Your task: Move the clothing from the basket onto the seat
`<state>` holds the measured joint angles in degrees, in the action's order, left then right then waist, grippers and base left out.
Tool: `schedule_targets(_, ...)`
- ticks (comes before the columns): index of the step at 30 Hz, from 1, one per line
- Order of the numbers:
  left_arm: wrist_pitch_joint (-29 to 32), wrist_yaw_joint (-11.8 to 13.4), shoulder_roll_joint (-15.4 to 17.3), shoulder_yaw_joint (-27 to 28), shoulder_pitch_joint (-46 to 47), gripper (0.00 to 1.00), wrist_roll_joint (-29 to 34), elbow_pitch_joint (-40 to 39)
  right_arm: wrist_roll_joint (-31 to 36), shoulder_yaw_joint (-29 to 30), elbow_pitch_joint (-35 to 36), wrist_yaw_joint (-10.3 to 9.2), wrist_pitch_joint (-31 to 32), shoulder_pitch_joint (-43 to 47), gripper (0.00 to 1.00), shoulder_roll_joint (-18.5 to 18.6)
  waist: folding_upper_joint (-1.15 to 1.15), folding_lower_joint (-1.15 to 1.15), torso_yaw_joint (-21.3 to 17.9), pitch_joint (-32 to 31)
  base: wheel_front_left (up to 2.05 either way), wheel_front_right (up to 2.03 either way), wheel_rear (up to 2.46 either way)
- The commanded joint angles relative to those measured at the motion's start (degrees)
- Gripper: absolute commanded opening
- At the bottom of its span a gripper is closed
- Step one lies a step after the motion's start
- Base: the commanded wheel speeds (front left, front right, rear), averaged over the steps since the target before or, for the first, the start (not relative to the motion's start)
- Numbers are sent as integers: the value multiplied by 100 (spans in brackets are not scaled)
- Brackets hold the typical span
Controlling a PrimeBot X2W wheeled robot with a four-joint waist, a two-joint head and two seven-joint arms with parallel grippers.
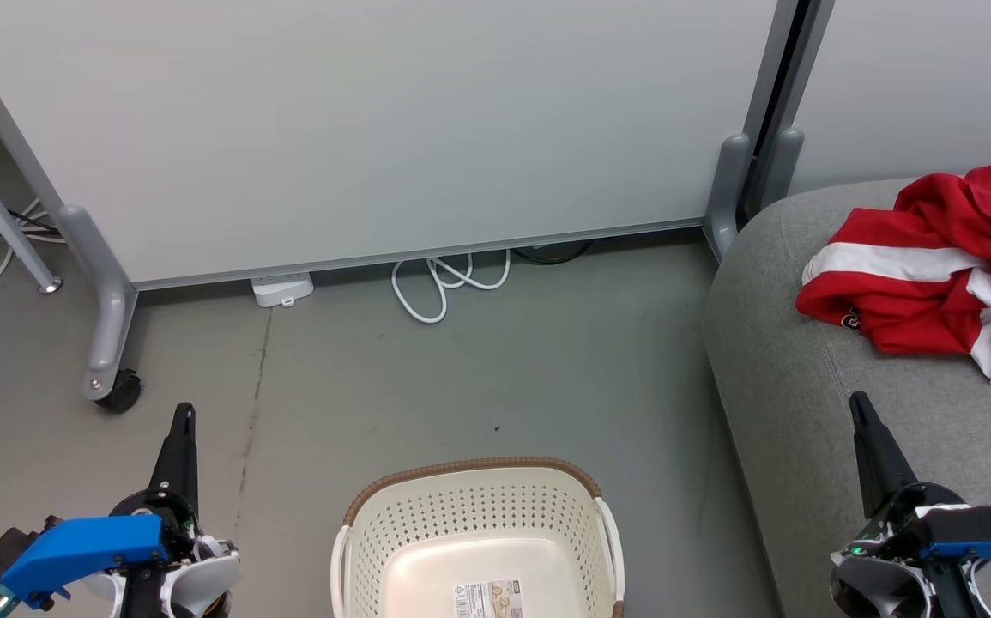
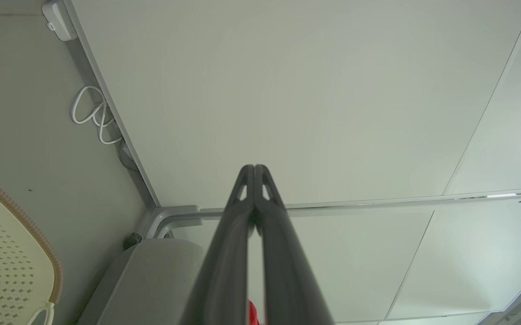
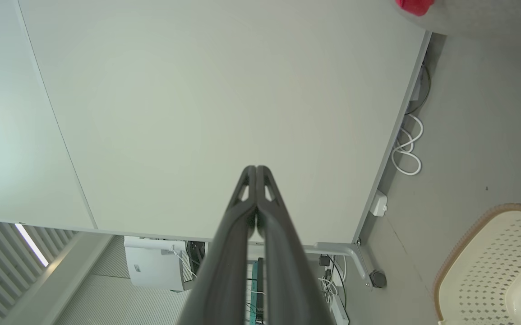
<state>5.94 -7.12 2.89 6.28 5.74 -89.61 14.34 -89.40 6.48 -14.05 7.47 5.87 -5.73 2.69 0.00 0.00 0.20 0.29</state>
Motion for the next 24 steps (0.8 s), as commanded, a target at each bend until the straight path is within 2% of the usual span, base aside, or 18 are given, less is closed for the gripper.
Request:
schedule_targets(1,34,-62,-2,20,75,0,-98,-38,-122,10,6,4,37,-78,0,34,0,0,-4,-2,0,0,0)
schedule_targets(6,81,-66,-3,43,82,0,-296,-42,-321,12,1,4,85,-86,0,34,0,0,-18,-10,0,0,0)
schedule_targets(24,81,-59,-3,40,74,0,-286,-40,-308,10,1,4,87,-86,0,34,0,0,-20,-11,0,0,0)
